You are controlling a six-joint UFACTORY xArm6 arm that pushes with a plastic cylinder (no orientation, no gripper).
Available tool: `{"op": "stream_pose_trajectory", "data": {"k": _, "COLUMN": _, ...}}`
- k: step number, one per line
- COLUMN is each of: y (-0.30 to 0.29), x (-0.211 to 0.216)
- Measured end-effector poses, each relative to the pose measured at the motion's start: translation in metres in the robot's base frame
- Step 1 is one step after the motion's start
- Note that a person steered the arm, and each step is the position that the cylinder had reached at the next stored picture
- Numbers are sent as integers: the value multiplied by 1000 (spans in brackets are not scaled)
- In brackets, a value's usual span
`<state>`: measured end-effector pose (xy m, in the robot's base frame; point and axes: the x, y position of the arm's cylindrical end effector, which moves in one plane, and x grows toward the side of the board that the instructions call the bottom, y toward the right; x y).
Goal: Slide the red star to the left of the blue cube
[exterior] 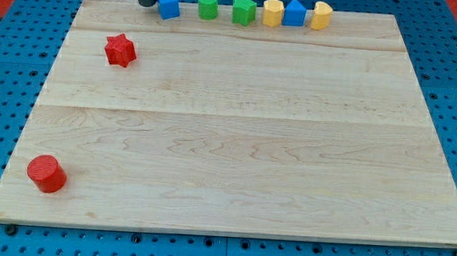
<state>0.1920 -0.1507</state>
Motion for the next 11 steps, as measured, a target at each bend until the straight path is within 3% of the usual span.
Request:
{"op": "stream_pose_trajectory", "data": {"k": 1, "y": 14, "x": 0}}
{"op": "stream_pose_trajectory", "data": {"k": 2, "y": 12, "x": 38}}
{"op": "stream_pose_trajectory", "data": {"k": 3, "y": 80, "x": 70}}
{"op": "stream_pose_trajectory", "data": {"k": 5, "y": -40, "x": 139}}
{"op": "stream_pose_trajectory", "data": {"k": 6, "y": -38, "x": 142}}
{"op": "stream_pose_trajectory", "data": {"k": 7, "y": -30, "x": 179}}
{"op": "stream_pose_trajectory", "data": {"k": 8, "y": -81, "x": 195}}
{"op": "stream_pose_trajectory", "data": {"k": 9, "y": -133, "x": 154}}
{"op": "stream_pose_trajectory", "data": {"k": 10, "y": -82, "x": 145}}
{"op": "stream_pose_trajectory", "data": {"k": 11, "y": -79, "x": 187}}
